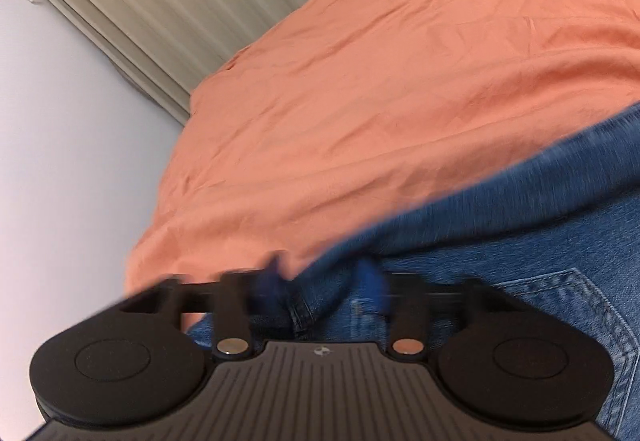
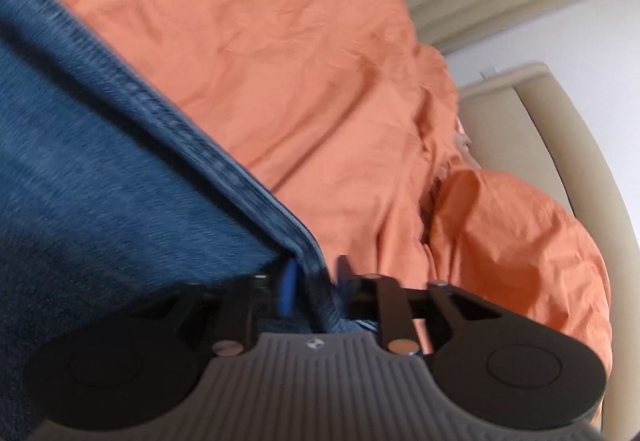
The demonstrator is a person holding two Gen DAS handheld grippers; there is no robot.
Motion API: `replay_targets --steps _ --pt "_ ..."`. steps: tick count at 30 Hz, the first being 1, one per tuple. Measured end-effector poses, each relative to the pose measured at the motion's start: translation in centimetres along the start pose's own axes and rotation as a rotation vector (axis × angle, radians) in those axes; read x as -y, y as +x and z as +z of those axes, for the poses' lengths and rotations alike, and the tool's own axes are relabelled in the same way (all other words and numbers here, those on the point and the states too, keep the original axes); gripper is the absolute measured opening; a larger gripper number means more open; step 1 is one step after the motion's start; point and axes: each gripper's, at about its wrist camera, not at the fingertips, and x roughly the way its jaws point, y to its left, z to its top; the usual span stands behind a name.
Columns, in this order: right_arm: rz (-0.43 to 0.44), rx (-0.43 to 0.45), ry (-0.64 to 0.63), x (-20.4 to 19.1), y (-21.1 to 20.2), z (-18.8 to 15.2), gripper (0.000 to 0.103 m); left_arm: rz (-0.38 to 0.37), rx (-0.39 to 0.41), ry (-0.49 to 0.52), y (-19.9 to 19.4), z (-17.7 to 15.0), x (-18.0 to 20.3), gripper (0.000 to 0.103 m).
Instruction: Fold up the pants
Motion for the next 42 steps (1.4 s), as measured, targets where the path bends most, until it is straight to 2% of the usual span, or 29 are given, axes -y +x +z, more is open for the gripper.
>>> replay_targets --steps 1,2,3,6,9,11,13,15,18,20,22,25,29,33,37,38,42 --pt "0.000 0.001 0.038 0.7 -0.2 0.0 0.053 -0.029 0.007 -0.019 -0.4 0.0 -0.6 0.102" --pt "0.012 0.002 0.083 1.4 -0.5 0.0 0.068 -0.061 -0.004 -0.034 -0.7 0.1 -1.1 0.102" --pt "0.031 0.002 0.126 2.0 -0.9 -0.1 0.074 -0.074 -0.015 -0.045 -1.0 0.3 -1.7 0.100" --pt "0.108 -0.008 0.247 3.2 -2.8 -0.2 0.074 -0.130 -0.003 -0.076 -3.1 0.3 -3.6 0.100" --pt "0.225 -0.020 0.352 3.3 -6.0 -0.1 0.074 -0.201 -0.048 -0.135 -5.1 -0.4 -5.8 0.091" --pt "0.332 -0.020 0.420 2.8 -8.7 -0.1 0.074 -0.248 -0.100 -0.197 -6.4 -1.5 -7.4 0.089" --pt "0.453 -0.021 0.468 1.8 -11.4 0.0 0.074 -0.284 -0.169 -0.272 -7.0 -2.9 -9.2 0.082" --pt "0.563 -0.018 0.499 0.4 -14.2 0.2 0.074 -0.333 -0.219 -0.349 -7.7 -4.7 -10.9 0.080" --pt "0.715 -0.006 0.519 -2.4 -18.4 0.4 0.074 -0.362 -0.245 -0.469 -8.7 -7.8 -12.8 0.080" --pt "0.810 -0.001 0.533 -4.6 -21.1 0.3 0.073 -0.376 -0.250 -0.574 -8.7 -10.1 -14.0 0.081" --pt "0.907 0.000 0.558 -6.9 -23.6 0.0 0.073 -0.405 -0.254 -0.728 -8.1 -12.7 -15.0 0.079" --pt "1.029 -0.009 0.598 -10.6 -26.7 -0.7 0.061 -0.448 -0.198 -0.955 -7.9 -16.5 -16.2 0.079" --pt "1.117 -0.027 0.670 -14.8 -28.8 -1.4 0.060 -0.534 -0.204 -1.189 -5.6 -19.8 -16.1 0.079" --pt "1.151 0.012 0.660 -18.0 -30.8 -0.3 0.059 -0.559 -0.199 -1.358 -2.8 -21.6 -15.5 0.079" --pt "1.149 0.080 0.601 -20.1 -32.9 1.7 0.055 -0.548 -0.181 -1.372 -0.6 -21.1 -15.0 0.079" --pt "1.154 0.085 0.584 -20.1 -32.5 2.2 0.051 -0.553 -0.176 -1.375 -0.1 -20.9 -14.9 0.079" --pt "1.166 0.082 0.526 -22.0 -32.6 3.9 0.049 -0.577 -0.180 -1.364 1.8 -20.1 -14.6 0.079"
